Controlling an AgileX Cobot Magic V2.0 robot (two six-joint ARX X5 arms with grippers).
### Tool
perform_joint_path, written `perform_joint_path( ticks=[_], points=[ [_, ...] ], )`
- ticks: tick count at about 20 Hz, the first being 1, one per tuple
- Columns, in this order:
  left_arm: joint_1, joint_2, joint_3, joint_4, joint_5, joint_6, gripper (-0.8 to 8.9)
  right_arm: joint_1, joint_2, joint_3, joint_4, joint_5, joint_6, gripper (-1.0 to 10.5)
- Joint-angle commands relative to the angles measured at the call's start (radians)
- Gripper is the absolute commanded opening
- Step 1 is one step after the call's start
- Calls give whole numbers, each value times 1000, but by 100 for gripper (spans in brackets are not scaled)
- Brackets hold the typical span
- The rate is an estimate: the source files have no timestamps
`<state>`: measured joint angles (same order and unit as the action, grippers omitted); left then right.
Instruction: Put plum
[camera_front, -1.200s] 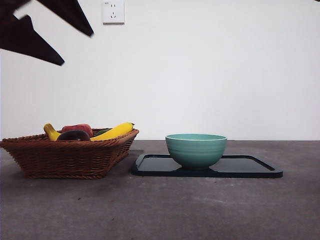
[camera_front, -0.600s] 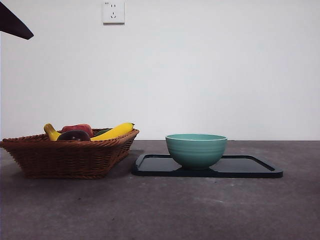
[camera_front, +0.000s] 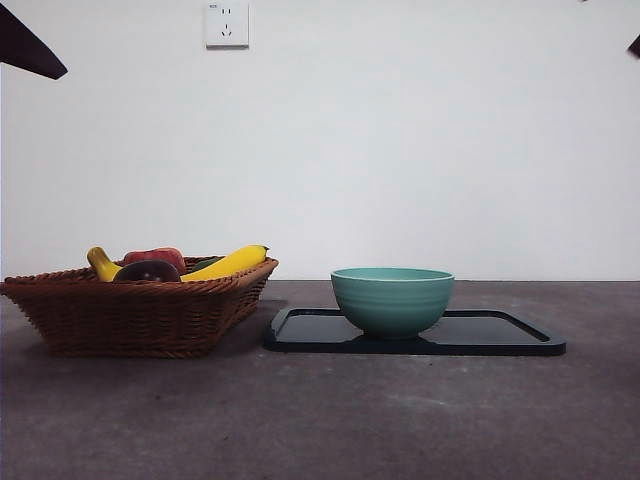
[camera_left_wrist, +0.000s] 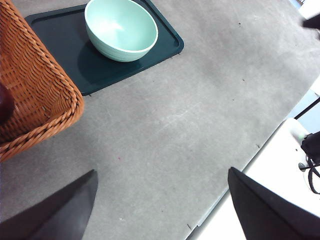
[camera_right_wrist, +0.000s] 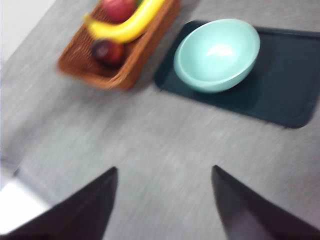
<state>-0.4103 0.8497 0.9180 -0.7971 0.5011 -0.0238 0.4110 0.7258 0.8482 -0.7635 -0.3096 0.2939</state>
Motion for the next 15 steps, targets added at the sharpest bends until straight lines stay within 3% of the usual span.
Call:
perform_joint_path(
  ticks=[1,15],
  points=[
    [-5,6,22,5,6,13,409,3,99,49,60,31,39,326],
    [-5,6,22,12,6,16,409,-113,880,475,146,56,-87,325]
  ],
)
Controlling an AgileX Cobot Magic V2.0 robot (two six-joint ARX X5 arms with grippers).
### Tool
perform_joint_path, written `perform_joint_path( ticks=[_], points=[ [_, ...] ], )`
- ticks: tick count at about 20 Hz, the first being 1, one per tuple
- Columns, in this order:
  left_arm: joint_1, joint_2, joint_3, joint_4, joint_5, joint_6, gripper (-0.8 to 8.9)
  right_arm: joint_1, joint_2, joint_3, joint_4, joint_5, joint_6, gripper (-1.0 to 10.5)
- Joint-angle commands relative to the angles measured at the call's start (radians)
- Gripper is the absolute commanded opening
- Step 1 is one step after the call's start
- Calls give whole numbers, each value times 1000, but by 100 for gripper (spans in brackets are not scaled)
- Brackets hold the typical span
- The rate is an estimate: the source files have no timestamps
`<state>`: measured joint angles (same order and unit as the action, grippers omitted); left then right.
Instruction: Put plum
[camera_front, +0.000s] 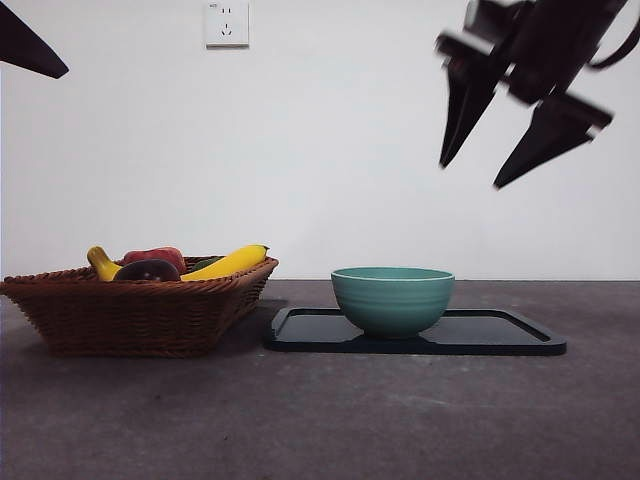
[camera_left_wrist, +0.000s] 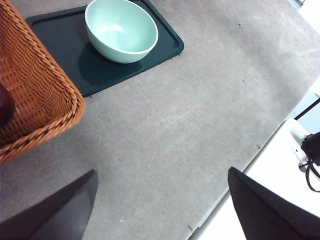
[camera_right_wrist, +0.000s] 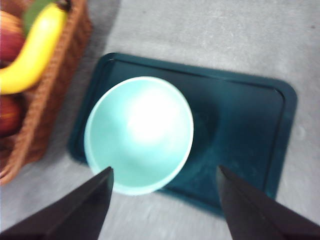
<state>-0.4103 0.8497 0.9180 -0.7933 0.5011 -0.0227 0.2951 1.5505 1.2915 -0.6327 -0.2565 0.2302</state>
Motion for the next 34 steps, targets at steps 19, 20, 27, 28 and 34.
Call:
perform_joint_path(
  ticks=[19,20,27,28,34],
  points=[
    [-5,6,22,0,6,15,409,30,352,44,207,55,-28,68],
    [-5,6,22,0,6,15,409,30,352,44,208,56,-29,35],
    [-5,6,22,0,6,14,409,30,306,59,236,85,-28,11],
    [-5,6,22,0,6,14,409,30,284,65,236,85,-28,11],
    [-5,6,22,1,6,15,409,30,82,67,148,73,-30,11]
  ],
)
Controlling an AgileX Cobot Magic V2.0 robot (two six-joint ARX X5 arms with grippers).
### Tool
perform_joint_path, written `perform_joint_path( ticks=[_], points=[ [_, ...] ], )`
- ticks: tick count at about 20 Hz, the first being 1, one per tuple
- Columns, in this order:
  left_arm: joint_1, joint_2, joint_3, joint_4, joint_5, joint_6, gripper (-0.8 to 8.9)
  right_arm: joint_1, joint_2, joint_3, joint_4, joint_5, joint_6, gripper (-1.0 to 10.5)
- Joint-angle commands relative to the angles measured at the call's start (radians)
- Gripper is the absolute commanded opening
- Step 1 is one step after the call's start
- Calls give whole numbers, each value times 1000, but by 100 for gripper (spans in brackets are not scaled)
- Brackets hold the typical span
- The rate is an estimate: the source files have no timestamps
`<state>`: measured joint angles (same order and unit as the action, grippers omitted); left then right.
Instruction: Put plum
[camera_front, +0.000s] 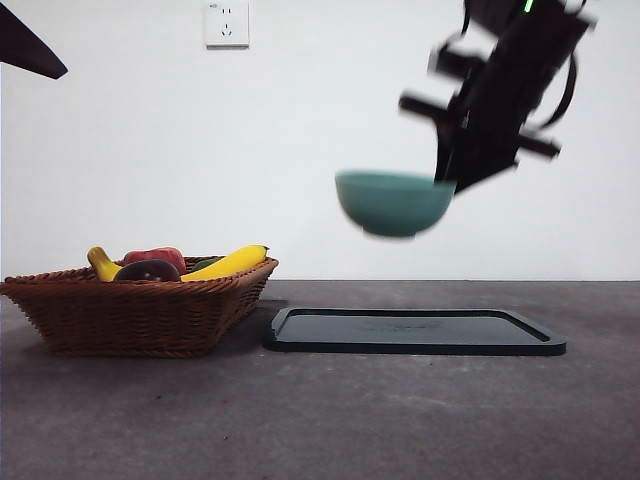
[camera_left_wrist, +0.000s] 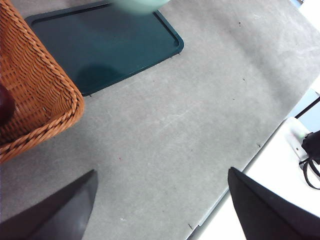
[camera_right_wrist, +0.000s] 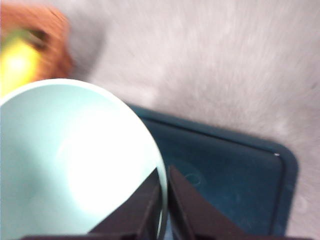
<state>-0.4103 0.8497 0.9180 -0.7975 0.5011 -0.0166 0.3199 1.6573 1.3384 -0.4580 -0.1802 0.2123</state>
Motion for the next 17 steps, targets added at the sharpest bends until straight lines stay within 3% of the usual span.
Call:
perform_joint_path(
  ticks=[1,8,17],
  points=[
    [-5,6,22,5,6,9,409,5,-59,20,-55,-3,-13,11],
    [-5,6,22,4,6,9,409,53,-298,11,-319,-10,-65,11],
    [-5,6,22,5,6,9,409,163,-509,-282,-266,2,-37,11]
  ],
)
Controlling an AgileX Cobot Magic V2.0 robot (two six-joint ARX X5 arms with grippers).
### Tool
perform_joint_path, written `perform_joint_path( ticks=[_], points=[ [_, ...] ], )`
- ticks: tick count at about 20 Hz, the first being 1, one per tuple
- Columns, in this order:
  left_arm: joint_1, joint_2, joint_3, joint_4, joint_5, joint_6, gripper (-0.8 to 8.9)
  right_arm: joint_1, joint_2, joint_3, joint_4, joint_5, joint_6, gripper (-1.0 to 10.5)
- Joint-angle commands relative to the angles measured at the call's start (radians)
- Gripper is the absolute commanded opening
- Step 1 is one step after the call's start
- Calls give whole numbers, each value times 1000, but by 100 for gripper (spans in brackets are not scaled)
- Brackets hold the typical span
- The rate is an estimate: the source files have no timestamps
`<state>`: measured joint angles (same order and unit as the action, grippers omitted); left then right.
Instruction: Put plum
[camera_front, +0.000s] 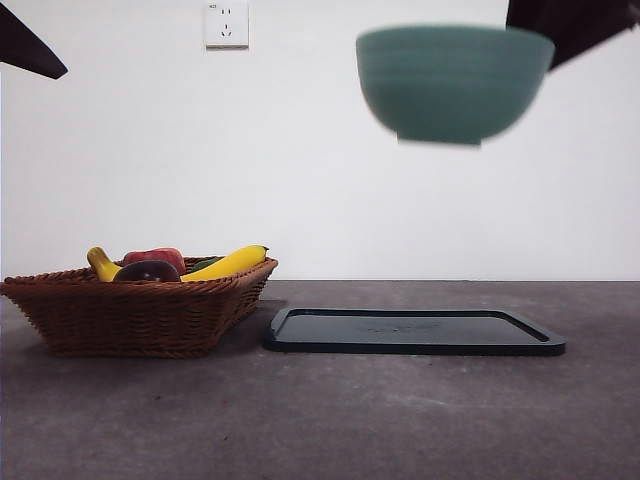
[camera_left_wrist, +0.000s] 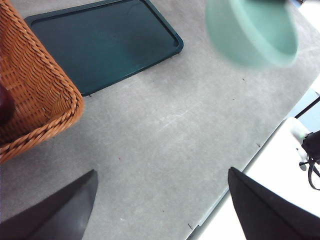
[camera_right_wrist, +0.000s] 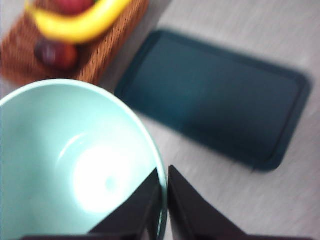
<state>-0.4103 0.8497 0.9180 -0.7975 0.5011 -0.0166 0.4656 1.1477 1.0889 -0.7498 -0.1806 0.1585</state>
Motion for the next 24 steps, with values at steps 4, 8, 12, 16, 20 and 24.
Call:
perform_joint_path(
  ticks=[4,8,12,16,20,24],
  points=[
    [-5,6,22,4,6,8,409,64,2,-181,130,0,45,11],
    [-5,6,22,4,6,9,409,97,10,-300,256,2,78,11],
    [-5,6,22,4,6,8,409,107,75,-351,311,1,92,11],
    [-5,6,22,4,6,8,409,124,169,-352,365,2,92,11],
    [-5,6,22,3,6,9,409,130,227,-352,383,31,92,11],
    [-5,6,22,5,6,9,409,130,231,-352,382,24,93,11]
  ],
)
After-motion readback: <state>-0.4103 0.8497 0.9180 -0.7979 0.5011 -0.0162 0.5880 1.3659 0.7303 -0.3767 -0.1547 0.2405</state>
